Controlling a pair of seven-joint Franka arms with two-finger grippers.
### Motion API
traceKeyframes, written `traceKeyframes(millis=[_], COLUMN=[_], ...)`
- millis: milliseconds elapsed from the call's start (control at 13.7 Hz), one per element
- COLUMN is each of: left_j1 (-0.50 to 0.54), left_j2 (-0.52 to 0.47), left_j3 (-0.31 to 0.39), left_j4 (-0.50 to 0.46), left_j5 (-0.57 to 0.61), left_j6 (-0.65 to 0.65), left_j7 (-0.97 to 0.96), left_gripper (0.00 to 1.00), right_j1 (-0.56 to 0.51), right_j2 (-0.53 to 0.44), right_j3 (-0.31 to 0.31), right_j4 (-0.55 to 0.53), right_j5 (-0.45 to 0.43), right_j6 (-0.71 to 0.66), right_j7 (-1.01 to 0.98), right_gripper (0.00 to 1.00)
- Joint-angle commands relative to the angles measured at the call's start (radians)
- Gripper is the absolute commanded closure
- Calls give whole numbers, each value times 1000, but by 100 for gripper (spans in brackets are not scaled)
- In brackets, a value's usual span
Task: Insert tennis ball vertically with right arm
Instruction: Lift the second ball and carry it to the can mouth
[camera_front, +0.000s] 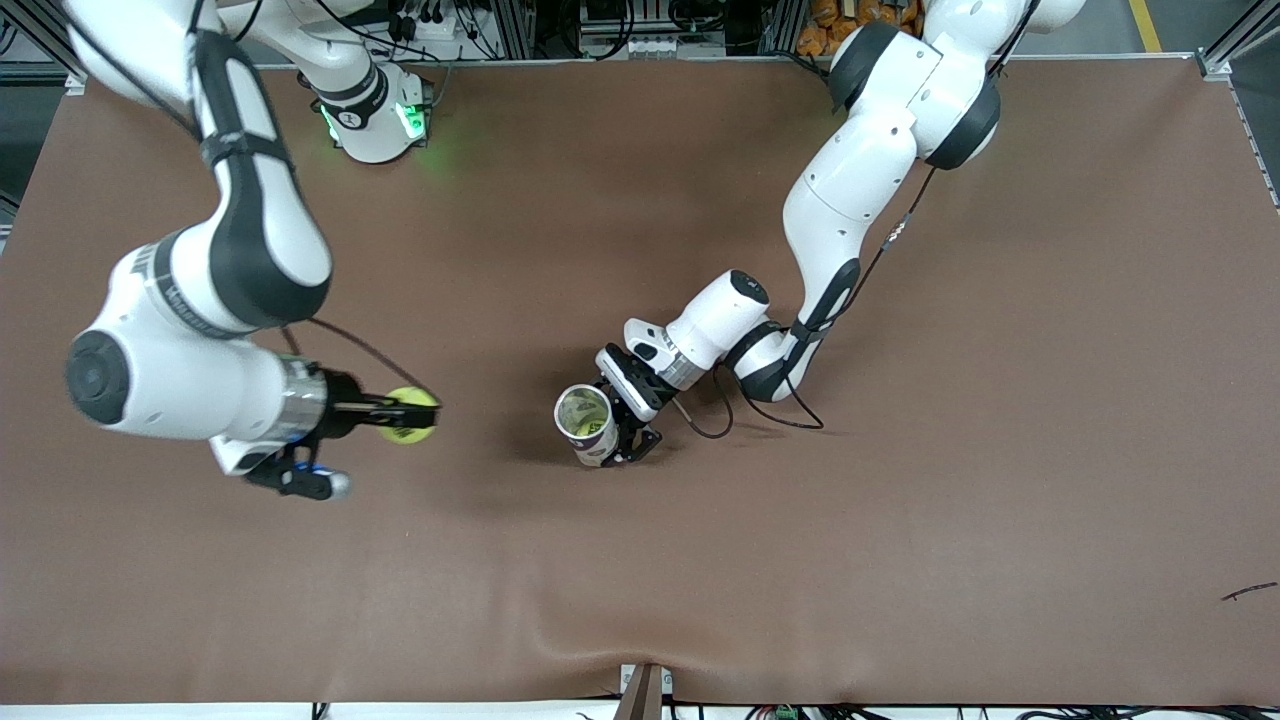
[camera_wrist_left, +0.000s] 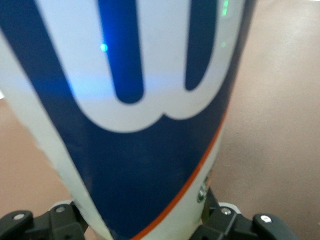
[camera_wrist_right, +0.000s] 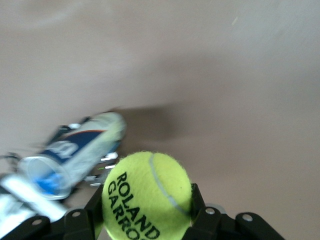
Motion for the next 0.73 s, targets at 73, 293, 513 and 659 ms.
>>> traceKeyframes(millis=[73,293,513,659], left_j1=[7,7,0,-2], left_j2=[-6,-1,3,5], left_j3=[-4,-4,-6,-4], left_j4=[-12,-10,-4,-1], left_j5=[1,1,-1,-1], left_j6=[14,14,14,14], left_j7=[0,0,0,8], left_gripper=[15,15,15,15], right_j1=[49,121,199,227], right_j2=[6,17,53,78], right_j3=[-3,-6,-11,-11], right_j4=[47,51,47,45], right_j5=[151,166,124,103], right_j6=[8,126,210,250], right_j7=[318,439,499,571], right_gripper=[65,64,65,65])
